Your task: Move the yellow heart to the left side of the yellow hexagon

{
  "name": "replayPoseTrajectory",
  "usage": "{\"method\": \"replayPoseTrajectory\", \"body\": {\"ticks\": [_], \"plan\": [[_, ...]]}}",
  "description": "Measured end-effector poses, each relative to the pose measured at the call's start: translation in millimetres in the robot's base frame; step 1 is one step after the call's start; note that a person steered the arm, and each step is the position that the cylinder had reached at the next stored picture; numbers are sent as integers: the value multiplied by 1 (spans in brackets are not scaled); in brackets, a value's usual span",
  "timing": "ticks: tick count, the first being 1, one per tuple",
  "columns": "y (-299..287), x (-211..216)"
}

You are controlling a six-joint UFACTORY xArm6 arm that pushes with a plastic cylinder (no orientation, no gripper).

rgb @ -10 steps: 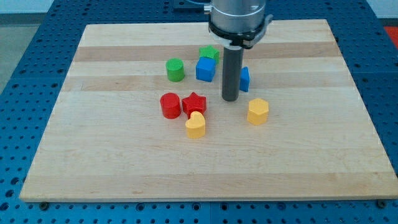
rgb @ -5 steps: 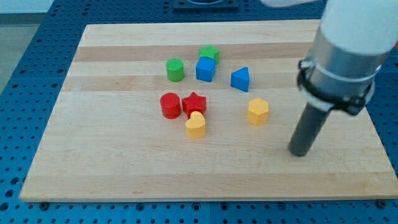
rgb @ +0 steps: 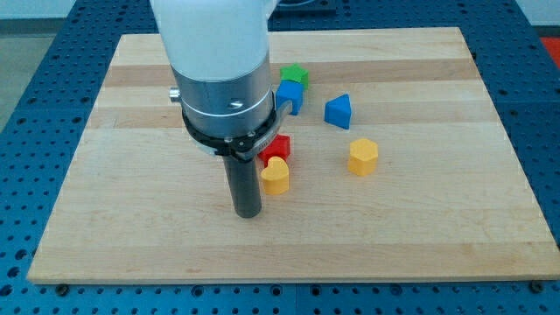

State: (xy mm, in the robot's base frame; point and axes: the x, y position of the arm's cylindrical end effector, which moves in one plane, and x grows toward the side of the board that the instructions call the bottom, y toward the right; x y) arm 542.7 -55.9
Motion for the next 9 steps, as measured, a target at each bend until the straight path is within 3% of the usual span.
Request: {"method": "replayPoseTrajectory", "body": {"ticks": [9], "plan": [[0,-44]]}}
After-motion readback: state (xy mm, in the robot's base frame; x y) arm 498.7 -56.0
